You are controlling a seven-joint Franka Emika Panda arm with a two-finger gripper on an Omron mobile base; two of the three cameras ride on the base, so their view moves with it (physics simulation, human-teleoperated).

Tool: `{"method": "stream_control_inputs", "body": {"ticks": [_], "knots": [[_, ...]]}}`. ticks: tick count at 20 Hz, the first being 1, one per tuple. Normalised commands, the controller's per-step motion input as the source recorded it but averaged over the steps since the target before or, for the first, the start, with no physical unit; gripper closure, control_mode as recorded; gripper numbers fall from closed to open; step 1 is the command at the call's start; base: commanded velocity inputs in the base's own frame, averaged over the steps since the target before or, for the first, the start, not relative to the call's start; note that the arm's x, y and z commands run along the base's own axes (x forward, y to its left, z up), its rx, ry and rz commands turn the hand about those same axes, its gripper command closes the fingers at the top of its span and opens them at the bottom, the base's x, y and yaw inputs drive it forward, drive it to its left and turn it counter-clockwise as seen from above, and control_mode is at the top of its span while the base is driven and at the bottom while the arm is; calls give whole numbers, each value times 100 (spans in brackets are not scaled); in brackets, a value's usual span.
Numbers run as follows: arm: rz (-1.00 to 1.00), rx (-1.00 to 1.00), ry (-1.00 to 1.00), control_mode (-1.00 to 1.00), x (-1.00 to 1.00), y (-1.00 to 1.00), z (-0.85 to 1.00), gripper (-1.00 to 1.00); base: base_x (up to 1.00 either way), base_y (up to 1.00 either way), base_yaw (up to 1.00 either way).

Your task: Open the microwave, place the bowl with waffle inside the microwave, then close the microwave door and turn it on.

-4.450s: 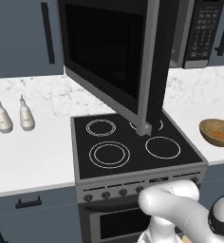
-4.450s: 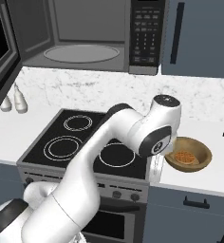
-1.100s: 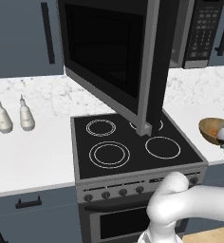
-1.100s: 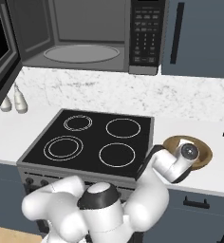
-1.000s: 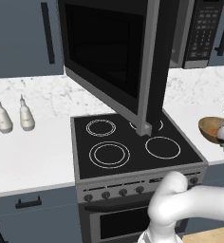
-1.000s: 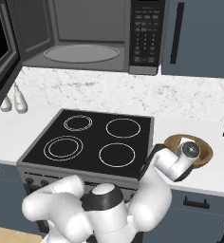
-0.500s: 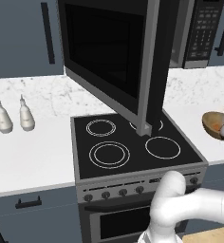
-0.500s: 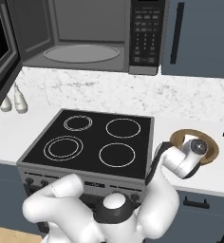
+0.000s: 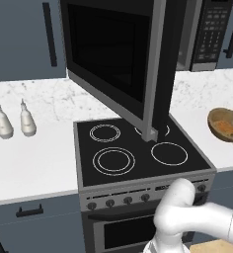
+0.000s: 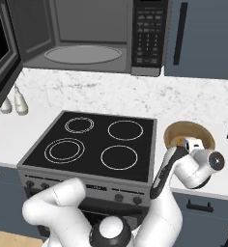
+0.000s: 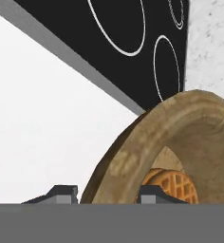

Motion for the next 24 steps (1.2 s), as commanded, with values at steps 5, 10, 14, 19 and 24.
{"method": "stream_control_inputs", "body": {"ticks": [5,10,14,19,24], "knots": [[59,-23,-15,-100,-53,25,100,100,0,0,0],[59,-25,-11,-100,-48,50,86,100,0,0,0],[50,-31,-15,-100,-43,84,83,100,0,0,0],[15,-28,-31,-100,-46,100,61,100,0,0,0],[0,-19,-42,-100,-37,100,60,100,0,0,0]]}}
